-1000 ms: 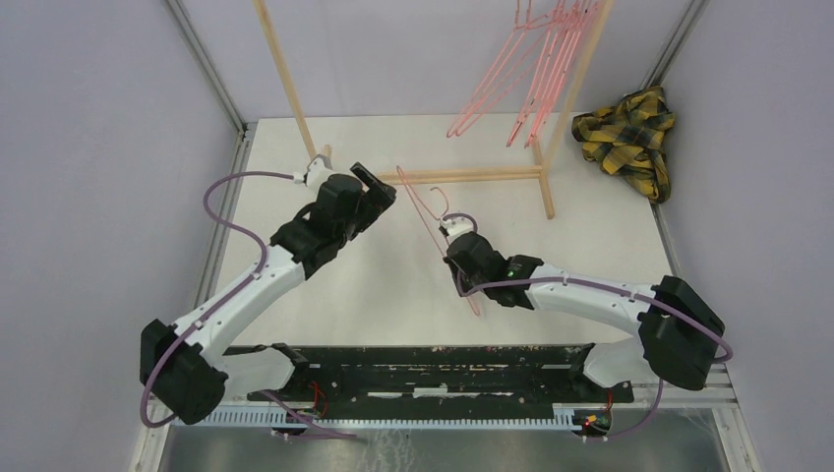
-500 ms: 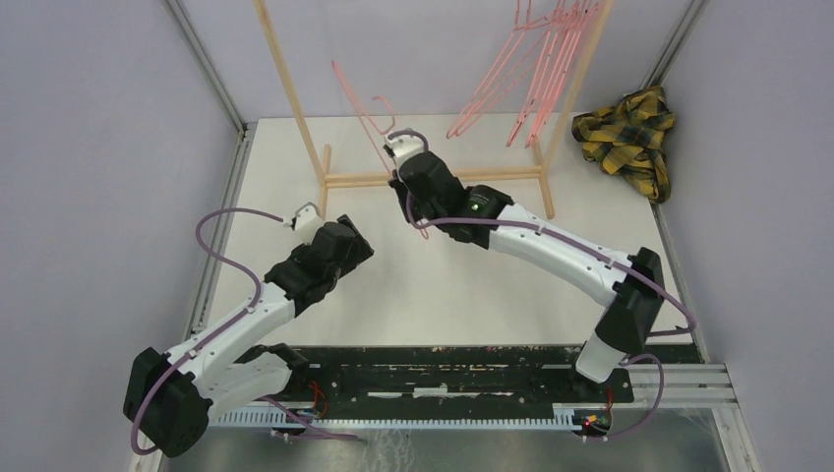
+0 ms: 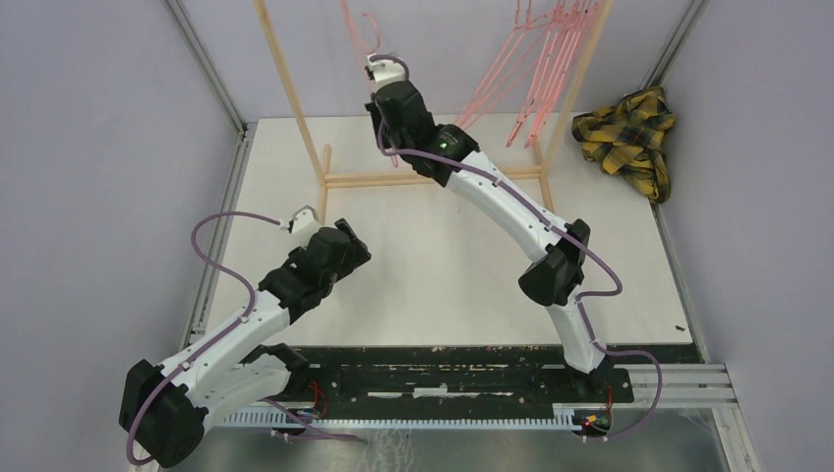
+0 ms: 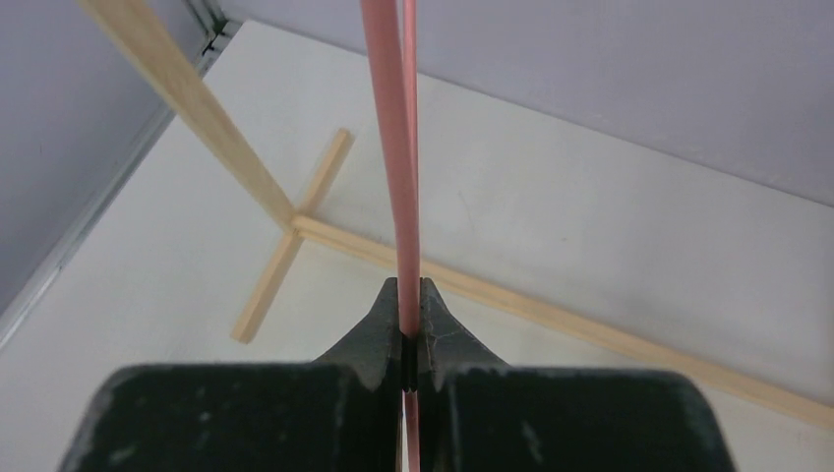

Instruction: Organize the hangers

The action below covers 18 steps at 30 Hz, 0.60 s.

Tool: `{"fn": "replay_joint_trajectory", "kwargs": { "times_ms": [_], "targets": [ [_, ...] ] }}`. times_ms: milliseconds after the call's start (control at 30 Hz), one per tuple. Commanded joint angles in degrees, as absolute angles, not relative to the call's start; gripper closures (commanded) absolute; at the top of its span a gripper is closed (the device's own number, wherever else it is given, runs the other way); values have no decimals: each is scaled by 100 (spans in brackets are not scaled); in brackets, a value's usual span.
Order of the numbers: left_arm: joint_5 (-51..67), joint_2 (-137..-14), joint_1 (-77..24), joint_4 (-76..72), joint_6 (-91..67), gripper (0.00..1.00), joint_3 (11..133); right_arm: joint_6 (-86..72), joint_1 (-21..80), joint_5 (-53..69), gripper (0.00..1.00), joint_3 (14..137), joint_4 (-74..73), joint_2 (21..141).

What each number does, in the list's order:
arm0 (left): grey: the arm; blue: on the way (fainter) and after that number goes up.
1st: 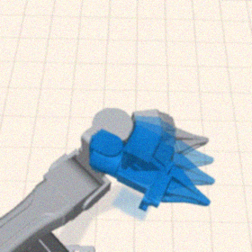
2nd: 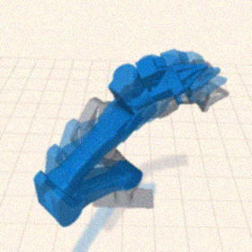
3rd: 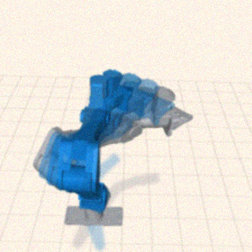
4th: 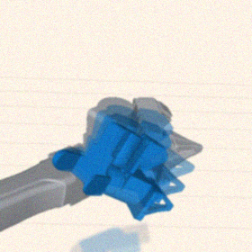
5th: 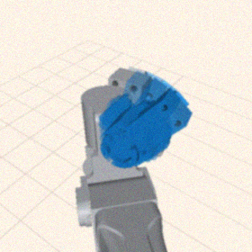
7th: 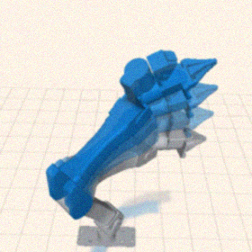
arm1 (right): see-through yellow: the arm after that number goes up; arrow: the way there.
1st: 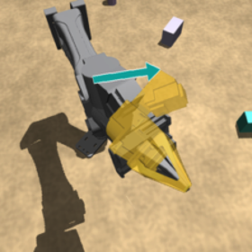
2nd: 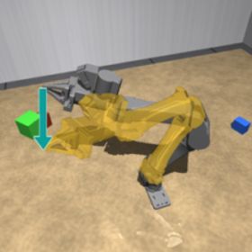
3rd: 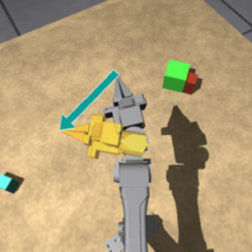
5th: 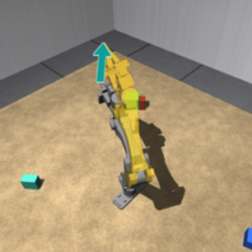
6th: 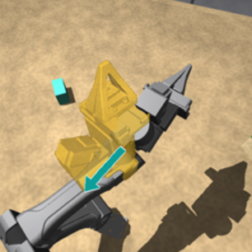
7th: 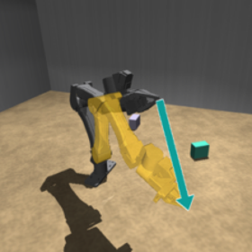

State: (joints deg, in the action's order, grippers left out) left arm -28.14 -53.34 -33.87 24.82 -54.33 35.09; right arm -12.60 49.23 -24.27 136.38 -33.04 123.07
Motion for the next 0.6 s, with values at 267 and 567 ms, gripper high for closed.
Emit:
{"fn": "replay_joint_trajectory", "kwargs": {
  "times_ms": [267, 567],
  "targets": [
    [-2923, -5262, -3393, 2359, -5071, 1, 3498, -1400, 4116, -2346, 99, 14797, -2639, 12729],
    [-2946, -5261, -3388, 2524, -5127, 1, 3486, -1539, 3751, -2316, 99, 15099, -2309, 12939]
  ]
}}
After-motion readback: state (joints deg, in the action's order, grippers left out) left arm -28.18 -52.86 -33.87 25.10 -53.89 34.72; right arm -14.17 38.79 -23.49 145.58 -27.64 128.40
